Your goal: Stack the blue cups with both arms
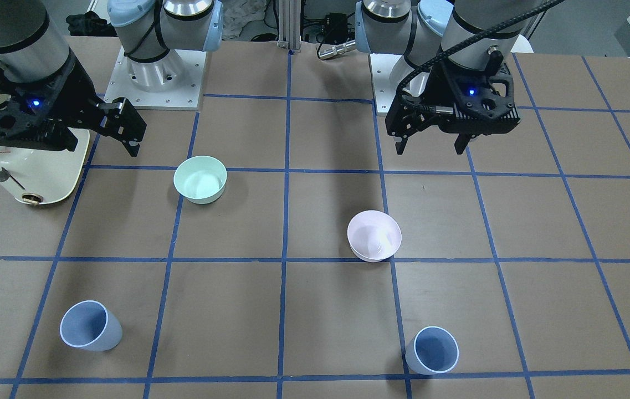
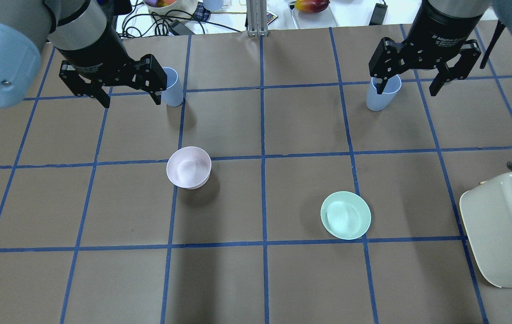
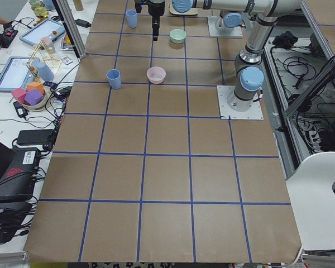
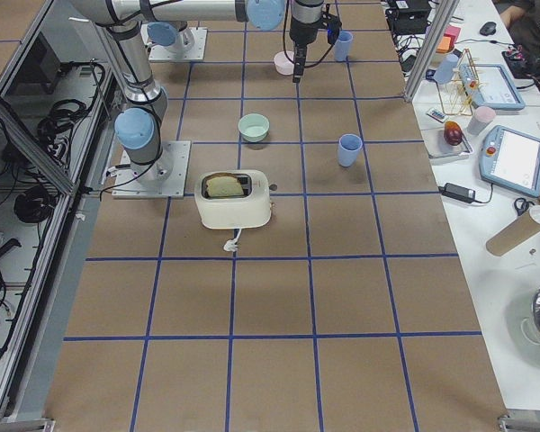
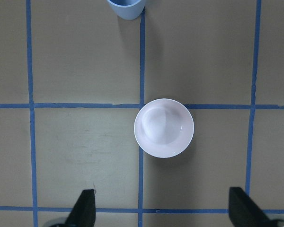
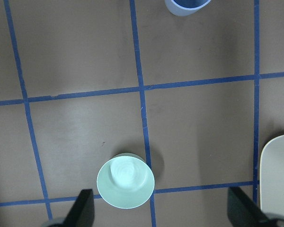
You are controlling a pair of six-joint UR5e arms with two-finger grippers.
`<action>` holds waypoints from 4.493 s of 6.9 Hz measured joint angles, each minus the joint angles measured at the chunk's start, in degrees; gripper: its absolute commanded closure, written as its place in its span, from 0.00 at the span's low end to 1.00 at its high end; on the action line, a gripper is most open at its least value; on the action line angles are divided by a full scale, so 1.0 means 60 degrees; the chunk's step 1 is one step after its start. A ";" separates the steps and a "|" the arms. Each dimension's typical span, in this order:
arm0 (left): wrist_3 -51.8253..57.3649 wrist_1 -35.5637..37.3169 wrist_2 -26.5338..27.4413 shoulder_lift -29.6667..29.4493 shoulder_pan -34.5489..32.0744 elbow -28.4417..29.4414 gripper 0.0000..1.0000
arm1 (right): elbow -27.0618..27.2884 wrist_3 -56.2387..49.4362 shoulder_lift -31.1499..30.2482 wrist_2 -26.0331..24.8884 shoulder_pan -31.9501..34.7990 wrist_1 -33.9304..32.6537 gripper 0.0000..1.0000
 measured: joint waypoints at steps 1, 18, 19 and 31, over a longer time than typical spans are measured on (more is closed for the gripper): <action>0.0000 0.0000 0.0000 0.0000 0.0000 0.0007 0.00 | 0.0007 -0.0128 -0.0002 0.0001 0.0000 -0.0044 0.00; 0.1411 0.2487 0.1281 -0.6823 -0.0136 0.3732 1.00 | -0.0363 -0.2062 0.3602 -0.0021 -0.1255 -0.5207 0.00; 0.1325 0.2479 0.1284 -0.6726 -0.0489 0.3831 1.00 | -0.0346 -0.2073 0.3888 -0.0036 -0.1277 -0.5394 0.00; -0.1086 -0.0456 0.0112 -0.4819 -0.3154 0.4088 0.00 | -0.0486 -0.1953 0.5007 0.0346 -0.1773 -0.5388 0.74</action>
